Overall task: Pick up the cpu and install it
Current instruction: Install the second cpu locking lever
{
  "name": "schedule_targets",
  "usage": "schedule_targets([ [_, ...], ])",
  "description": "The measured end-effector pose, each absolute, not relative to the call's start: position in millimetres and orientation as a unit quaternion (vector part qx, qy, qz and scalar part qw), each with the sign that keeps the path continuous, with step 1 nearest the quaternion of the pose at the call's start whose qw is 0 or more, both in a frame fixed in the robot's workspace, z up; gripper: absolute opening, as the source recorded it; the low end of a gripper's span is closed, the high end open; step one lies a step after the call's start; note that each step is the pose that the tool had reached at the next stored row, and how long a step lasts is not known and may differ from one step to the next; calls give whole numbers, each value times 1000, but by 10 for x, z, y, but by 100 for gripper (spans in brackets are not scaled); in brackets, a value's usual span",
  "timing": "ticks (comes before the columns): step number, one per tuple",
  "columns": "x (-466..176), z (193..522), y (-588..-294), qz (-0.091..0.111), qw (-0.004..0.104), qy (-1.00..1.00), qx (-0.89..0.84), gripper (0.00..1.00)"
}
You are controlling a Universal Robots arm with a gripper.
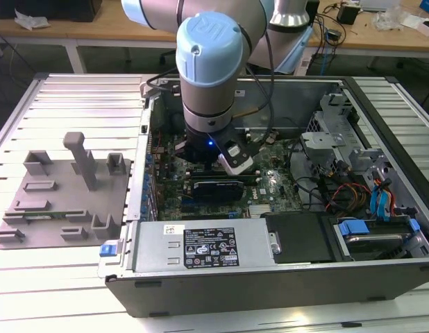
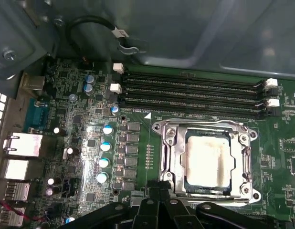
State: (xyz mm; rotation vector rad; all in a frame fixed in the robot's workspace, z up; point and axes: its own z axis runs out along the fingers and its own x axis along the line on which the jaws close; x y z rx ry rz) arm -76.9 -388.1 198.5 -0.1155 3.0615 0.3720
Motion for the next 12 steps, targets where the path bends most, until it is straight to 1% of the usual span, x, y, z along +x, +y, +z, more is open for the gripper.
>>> schedule_targets([
  [6, -811, 1973, -3882, 122, 28, 991, -37, 11],
  [8, -810, 2081, -3880, 121, 28, 992, -37, 11],
  [10, -810, 2184, -3880, 116, 27, 992, -37, 11],
  [12, -807, 2247, -3879, 106, 27, 993, -38, 11],
])
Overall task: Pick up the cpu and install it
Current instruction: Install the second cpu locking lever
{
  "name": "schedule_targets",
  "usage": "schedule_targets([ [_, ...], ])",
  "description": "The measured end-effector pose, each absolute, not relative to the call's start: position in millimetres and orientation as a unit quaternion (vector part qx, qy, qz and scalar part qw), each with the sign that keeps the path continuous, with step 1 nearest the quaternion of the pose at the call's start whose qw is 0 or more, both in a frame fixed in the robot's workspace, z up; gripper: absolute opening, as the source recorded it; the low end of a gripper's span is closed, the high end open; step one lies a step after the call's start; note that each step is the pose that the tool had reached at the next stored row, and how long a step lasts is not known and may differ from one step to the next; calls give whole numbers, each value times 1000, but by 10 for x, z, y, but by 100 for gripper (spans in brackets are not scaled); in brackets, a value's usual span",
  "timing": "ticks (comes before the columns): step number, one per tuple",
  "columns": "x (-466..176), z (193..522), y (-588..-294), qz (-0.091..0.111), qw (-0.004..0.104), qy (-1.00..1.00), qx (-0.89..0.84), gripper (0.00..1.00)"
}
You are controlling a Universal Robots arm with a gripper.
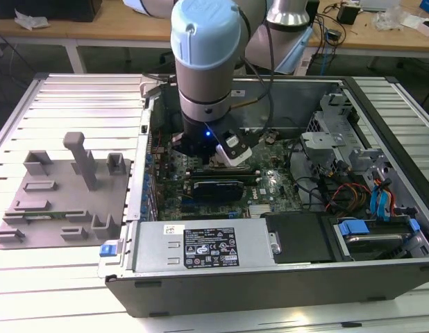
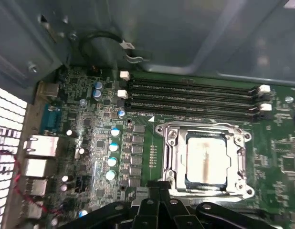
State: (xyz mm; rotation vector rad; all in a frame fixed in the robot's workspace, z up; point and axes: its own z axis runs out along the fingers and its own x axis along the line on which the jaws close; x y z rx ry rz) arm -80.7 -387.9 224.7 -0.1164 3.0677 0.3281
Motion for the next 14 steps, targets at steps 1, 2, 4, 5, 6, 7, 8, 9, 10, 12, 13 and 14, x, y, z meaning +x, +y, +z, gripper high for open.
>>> schedule_targets([
  [1, -806, 2268, -3880, 100, 27, 994, -38, 11],
  [2, -804, 2279, -3880, 90, 27, 995, -38, 11],
  [4, -798, 2283, -3874, 62, 26, 997, -38, 11],
  [5, -794, 2284, -3870, 53, 25, 998, -38, 11],
  [6, -786, 2284, -3867, 45, 25, 998, -38, 11],
  [7, -764, 2284, -3864, 38, 25, 998, -38, 11],
  [8, -708, 2283, -3861, 33, 24, 998, -37, 11],
  [9, -650, 2283, -3861, 33, 24, 999, -36, 11],
  [10, -608, 2283, -3861, 33, 23, 999, -36, 11],
  [12, -502, 2282, -3858, 32, 22, 999, -36, 11],
  [13, -467, 2282, -3855, 32, 22, 999, -36, 11],
  [14, -433, 2282, -3848, 32, 22, 999, -36, 11],
])
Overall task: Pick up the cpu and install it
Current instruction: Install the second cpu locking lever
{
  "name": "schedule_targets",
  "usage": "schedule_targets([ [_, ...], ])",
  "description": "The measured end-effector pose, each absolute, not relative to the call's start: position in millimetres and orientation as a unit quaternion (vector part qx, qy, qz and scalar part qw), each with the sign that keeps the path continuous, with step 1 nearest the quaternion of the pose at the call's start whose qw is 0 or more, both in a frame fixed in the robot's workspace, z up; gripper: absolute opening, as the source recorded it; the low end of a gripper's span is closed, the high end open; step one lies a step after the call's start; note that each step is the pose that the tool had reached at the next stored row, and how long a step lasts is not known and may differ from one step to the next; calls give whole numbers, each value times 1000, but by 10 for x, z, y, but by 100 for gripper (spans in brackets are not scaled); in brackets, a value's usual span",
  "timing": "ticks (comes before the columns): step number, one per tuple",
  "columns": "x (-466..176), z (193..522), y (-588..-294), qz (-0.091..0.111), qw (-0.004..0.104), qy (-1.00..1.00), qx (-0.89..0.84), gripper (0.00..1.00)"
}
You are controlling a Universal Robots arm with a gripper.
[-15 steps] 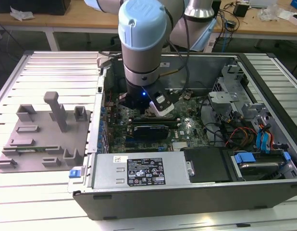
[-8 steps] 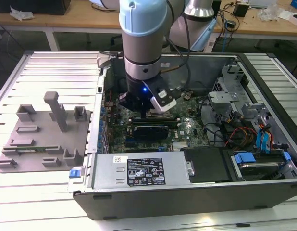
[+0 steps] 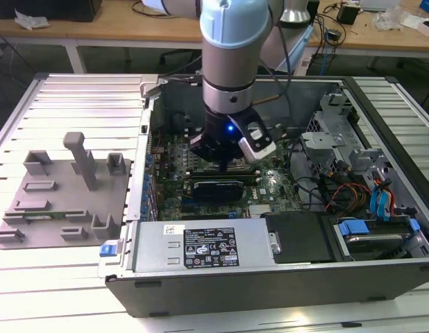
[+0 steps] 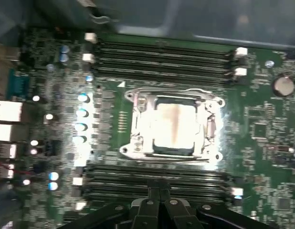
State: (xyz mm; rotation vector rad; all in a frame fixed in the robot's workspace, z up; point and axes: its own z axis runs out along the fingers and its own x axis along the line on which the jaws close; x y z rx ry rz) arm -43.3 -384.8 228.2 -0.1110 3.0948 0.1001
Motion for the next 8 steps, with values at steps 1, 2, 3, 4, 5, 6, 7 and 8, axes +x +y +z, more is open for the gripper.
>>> schedule_targets([
  [1, -419, 2281, -3835, 32, 21, 999, -36, 11],
  [2, -413, 2280, -3816, 32, 21, 999, -36, 11],
  [3, -409, 2280, -3791, 32, 21, 999, -36, 11],
  [4, -409, 2280, -3749, 32, 21, 999, -36, 11],
  [5, -409, 2279, -3678, 32, 21, 999, -36, 11],
  [6, -409, 2278, -3648, 32, 21, 999, -36, 11],
  [7, -409, 2279, -3619, 32, 21, 999, -36, 11],
  [8, -409, 2279, -3561, 32, 21, 999, -36, 11],
])
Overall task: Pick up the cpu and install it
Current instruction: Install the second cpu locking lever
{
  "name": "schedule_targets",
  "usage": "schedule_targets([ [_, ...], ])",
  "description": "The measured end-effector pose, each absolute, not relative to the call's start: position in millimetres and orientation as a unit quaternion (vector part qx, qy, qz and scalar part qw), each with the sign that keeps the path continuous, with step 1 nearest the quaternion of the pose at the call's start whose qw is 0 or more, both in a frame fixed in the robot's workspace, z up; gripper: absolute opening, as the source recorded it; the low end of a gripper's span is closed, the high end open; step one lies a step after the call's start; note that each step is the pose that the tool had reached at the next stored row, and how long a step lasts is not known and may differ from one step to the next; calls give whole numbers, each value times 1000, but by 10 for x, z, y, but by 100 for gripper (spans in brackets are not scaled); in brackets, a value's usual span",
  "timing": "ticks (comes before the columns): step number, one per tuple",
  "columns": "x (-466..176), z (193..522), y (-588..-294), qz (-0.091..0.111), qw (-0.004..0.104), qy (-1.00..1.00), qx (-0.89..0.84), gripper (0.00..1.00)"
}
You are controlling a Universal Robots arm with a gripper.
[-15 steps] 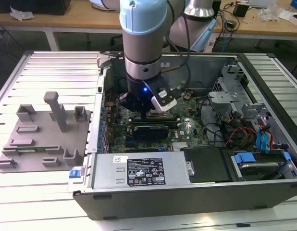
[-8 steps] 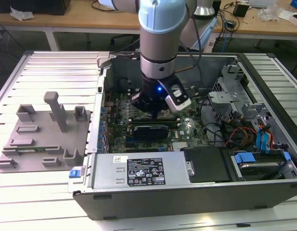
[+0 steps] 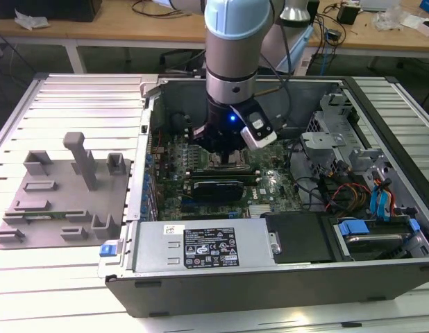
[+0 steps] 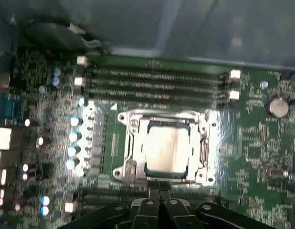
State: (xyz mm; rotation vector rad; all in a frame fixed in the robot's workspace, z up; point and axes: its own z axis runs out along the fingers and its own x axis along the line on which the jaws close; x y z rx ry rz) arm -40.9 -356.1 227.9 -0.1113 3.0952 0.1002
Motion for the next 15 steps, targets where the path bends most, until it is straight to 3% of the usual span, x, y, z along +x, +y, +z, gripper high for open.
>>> schedule_targets([
  [4, -364, 2279, -3406, 32, 21, 999, -36, 11],
  [15, -329, 2456, -3384, 27, 20, 999, -36, 11],
])
